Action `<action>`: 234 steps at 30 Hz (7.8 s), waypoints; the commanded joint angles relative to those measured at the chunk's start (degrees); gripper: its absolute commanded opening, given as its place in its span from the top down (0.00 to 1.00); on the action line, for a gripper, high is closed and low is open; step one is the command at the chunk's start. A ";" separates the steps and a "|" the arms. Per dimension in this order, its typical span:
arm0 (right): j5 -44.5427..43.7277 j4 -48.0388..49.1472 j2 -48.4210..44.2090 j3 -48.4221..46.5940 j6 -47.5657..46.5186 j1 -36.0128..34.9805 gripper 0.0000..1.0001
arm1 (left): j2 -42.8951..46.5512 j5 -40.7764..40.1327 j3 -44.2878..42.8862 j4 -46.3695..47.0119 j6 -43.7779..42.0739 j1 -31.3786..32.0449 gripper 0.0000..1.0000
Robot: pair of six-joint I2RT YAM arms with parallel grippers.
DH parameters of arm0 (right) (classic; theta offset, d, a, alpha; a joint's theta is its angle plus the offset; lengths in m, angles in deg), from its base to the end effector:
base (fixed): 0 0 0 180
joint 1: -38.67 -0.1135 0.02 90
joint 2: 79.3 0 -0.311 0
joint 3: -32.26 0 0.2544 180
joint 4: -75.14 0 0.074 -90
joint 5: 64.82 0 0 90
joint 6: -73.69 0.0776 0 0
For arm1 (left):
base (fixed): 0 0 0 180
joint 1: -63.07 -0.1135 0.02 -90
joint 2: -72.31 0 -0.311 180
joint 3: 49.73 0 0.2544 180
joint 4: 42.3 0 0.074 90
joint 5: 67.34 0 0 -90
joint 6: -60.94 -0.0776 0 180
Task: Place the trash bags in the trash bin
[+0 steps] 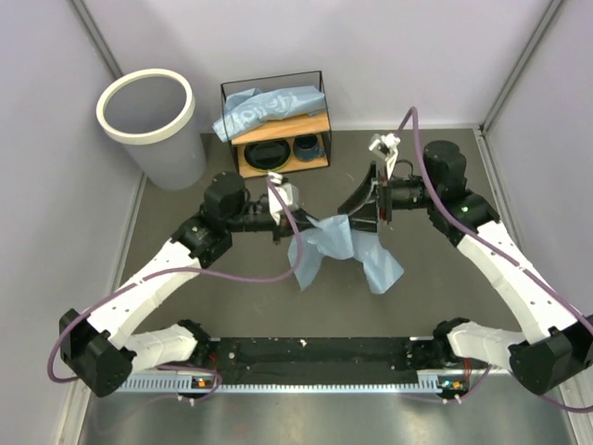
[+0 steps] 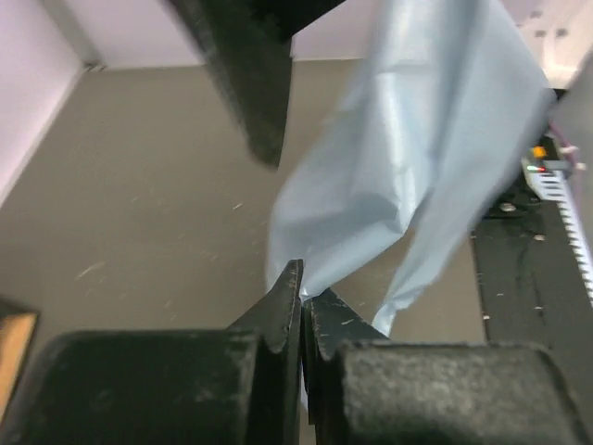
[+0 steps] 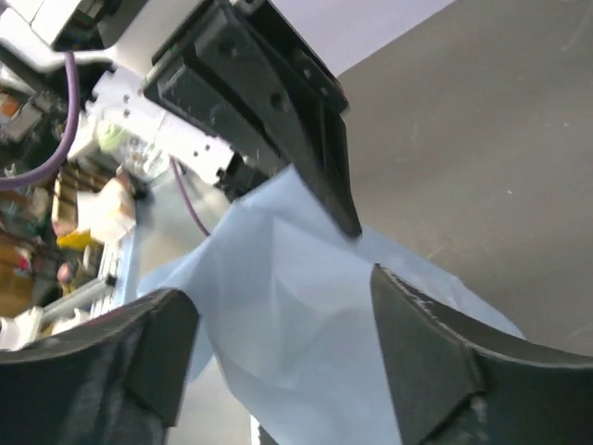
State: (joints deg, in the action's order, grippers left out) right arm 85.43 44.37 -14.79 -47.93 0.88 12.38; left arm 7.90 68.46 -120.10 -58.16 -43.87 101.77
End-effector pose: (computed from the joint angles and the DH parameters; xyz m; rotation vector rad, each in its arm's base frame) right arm 0.1851 0.1666 0.4337 -0.9332 1.7176 1.4696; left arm 0.1719 -0.2090 0.3984 1.2981 1.2403 -0.9936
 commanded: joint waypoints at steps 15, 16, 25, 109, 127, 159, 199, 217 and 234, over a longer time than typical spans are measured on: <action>-7.95 -30.34 11.51 -3.44 -18.95 19.08 0.17 | 10.07 -7.81 9.85 -59.18 -73.53 -12.94 1.00; -8.48 -30.34 11.69 -2.63 -19.21 18.55 0.19 | 11.74 -9.92 16.24 -56.43 -73.09 -13.21 0.95; -10.59 -29.81 13.36 2.03 -19.65 14.24 0.24 | 9.57 -2.93 10.96 -55.76 -67.29 -25.14 0.16; -8.04 -10.21 13.45 13.55 -1.90 15.91 0.41 | -35.69 -30.94 -7.78 -16.76 -12.78 0.32 0.12; -7.69 -13.37 12.83 12.31 -3.83 19.08 0.41 | -45.21 -36.40 -15.61 -25.64 -16.39 5.07 0.69; -8.83 -11.97 12.57 12.05 -3.13 20.04 0.21 | -50.20 -38.51 -23.51 -29.24 -13.41 3.14 0.08; -3.91 -2.48 0.97 11.35 -20.49 5.72 0.09 | -14.79 1.74 -17.80 -26.70 -8.58 2.35 1.00; -16.30 8.95 -4.74 13.90 -20.09 -6.59 1.00 | -9.26 13.00 -16.93 -12.56 14.52 -1.51 1.00; -11.57 10.44 -12.39 15.48 -18.07 -6.68 1.00 | 10.35 4.29 6.01 -0.54 15.51 -7.06 0.42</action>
State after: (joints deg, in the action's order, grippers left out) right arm 69.54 51.95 -26.09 -32.67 -17.79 6.44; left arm 17.41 72.51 -116.74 -68.87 -27.70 95.06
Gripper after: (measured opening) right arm 0.005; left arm 0.595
